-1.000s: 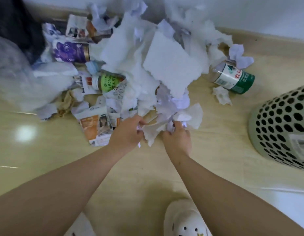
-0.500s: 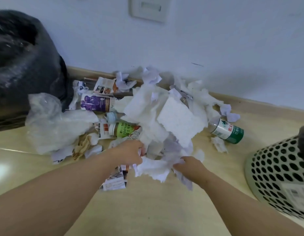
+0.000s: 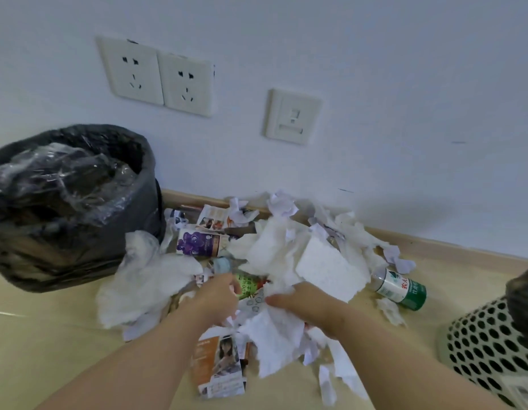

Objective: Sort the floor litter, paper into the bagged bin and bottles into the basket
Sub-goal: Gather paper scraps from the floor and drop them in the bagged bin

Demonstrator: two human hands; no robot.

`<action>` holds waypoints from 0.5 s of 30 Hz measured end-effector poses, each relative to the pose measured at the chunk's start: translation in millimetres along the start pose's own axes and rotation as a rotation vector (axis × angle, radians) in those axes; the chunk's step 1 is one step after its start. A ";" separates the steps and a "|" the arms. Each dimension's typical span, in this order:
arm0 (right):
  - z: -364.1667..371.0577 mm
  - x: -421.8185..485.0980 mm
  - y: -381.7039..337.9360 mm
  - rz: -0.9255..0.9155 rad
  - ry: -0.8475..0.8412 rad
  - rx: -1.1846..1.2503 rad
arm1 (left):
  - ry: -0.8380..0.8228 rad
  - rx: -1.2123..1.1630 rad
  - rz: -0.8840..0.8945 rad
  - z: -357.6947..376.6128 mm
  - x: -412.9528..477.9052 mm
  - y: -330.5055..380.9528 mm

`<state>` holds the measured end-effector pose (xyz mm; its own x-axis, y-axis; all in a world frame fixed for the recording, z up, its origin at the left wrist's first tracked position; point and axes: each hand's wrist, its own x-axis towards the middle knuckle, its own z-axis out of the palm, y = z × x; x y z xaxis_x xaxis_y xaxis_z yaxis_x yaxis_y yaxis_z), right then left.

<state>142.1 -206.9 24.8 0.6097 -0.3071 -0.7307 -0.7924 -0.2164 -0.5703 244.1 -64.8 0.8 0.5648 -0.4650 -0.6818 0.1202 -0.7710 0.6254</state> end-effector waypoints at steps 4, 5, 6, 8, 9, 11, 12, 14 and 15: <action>17.1 -4.3 -21.8 -0.061 0.155 0.257 | 0.070 -0.175 0.003 -23.1 4.6 -21.7; 18.7 -5.3 -26.7 -0.065 0.187 0.290 | 0.117 -0.263 0.021 -30.5 8.6 -17.8; 20.3 -5.4 -33.2 -0.065 0.212 0.330 | 0.155 -0.376 0.035 -39.2 12.8 -10.7; 24.5 -6.2 -47.3 -0.058 0.225 0.454 | 0.161 -0.606 0.041 -50.6 21.9 6.2; 26.9 -6.6 -54.1 -0.050 0.213 0.533 | 0.138 -0.709 0.025 -52.3 23.1 14.0; 28.9 -6.5 -66.8 -0.050 0.182 0.746 | 0.092 -0.836 -0.004 -51.1 25.0 25.7; 28.6 -8.6 -73.8 -0.068 0.156 0.853 | 0.080 -0.867 -0.002 -48.8 26.3 29.5; 27.7 -11.0 -86.1 -0.122 0.102 0.987 | 0.058 -0.905 0.020 -46.3 25.4 37.1; 28.1 -9.4 -89.9 -0.139 0.076 1.007 | 0.055 -0.917 0.037 -45.7 25.1 39.3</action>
<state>208.1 -158.6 72.4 0.6645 -0.4044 -0.6284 -0.3107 0.6153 -0.7245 300.3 -86.9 25.6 0.6162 -0.4433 -0.6509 0.6885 -0.0981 0.7186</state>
